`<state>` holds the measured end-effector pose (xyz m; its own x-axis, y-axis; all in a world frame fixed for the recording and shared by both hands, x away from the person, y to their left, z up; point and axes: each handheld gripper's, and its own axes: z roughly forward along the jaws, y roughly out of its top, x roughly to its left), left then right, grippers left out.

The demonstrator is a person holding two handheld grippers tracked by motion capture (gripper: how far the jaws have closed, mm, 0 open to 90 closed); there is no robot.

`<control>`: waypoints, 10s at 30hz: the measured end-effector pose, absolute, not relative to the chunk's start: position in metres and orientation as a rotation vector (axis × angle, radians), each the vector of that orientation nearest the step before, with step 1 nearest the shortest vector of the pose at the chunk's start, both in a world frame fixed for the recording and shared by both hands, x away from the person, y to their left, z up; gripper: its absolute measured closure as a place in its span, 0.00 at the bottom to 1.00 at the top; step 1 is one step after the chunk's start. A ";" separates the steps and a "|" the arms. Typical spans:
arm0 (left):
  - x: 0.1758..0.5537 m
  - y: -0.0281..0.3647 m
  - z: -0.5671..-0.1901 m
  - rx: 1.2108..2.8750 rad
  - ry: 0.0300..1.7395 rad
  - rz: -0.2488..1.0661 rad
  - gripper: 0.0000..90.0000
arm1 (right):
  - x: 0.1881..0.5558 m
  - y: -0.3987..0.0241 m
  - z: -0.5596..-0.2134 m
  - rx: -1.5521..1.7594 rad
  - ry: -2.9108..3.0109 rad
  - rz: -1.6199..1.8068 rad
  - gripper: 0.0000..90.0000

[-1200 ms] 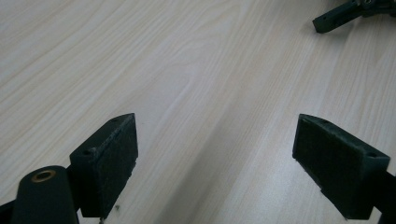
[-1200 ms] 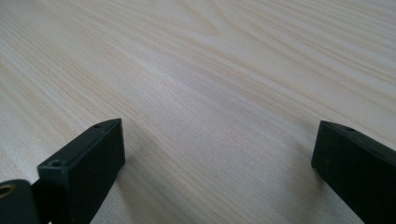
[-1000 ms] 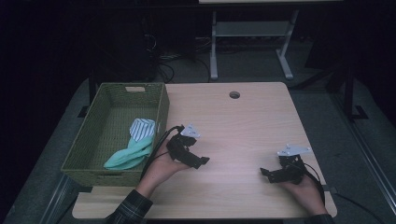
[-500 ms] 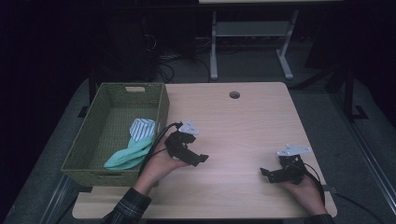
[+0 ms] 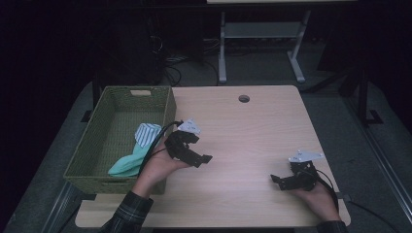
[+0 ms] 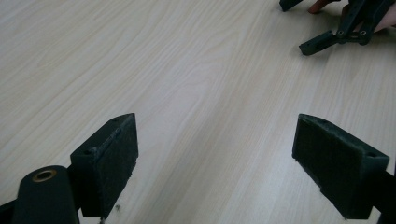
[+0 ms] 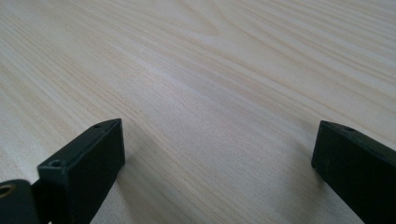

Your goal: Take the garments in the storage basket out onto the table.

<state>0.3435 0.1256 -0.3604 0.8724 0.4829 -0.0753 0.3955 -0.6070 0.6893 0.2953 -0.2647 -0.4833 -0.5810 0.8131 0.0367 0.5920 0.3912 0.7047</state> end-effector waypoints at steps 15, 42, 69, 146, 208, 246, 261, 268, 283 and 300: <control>0.346 0.157 -0.348 2.271 0.678 0.168 0.16 | 0.296 -0.265 -0.483 1.221 2.339 0.992 0.03; 0.345 0.211 -0.329 2.223 0.783 0.267 0.21 | 0.296 -0.265 -0.483 1.221 2.338 0.993 0.03; 0.345 0.268 -0.323 2.200 0.932 0.372 0.27 | 0.296 -0.266 -0.483 1.221 2.340 0.994 0.03; 0.379 0.291 -0.407 2.412 1.086 0.116 0.91 | 0.296 -0.265 -0.483 1.224 2.338 0.989 0.03; 0.354 0.313 -0.262 1.936 0.900 0.314 0.97 | 0.296 -0.265 -0.483 1.223 2.335 0.987 0.03; 0.357 0.235 -0.209 1.927 0.665 0.274 0.97 | 0.296 -0.265 -0.483 1.222 2.336 0.987 0.03; 0.364 0.180 -0.223 1.973 0.568 0.204 0.97 | 0.296 -0.265 -0.483 1.223 2.336 0.987 0.03; 0.366 0.163 -0.233 1.984 0.546 0.177 0.97 | 0.296 -0.265 -0.483 1.223 2.336 0.987 0.03; 0.367 0.128 -0.259 1.985 0.517 0.101 0.97 | 0.295 -0.265 -0.483 1.233 2.335 0.986 0.03; 0.366 0.090 -0.288 2.021 0.496 0.044 0.97 | 0.295 -0.265 -0.483 1.233 2.337 0.987 0.03</control>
<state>0.3664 0.0901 -0.2883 0.9149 0.3627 -0.1773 0.3258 -0.4039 0.8548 0.2953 -0.2650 -0.4831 -0.5766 0.8162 0.0369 0.5954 0.3888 0.7031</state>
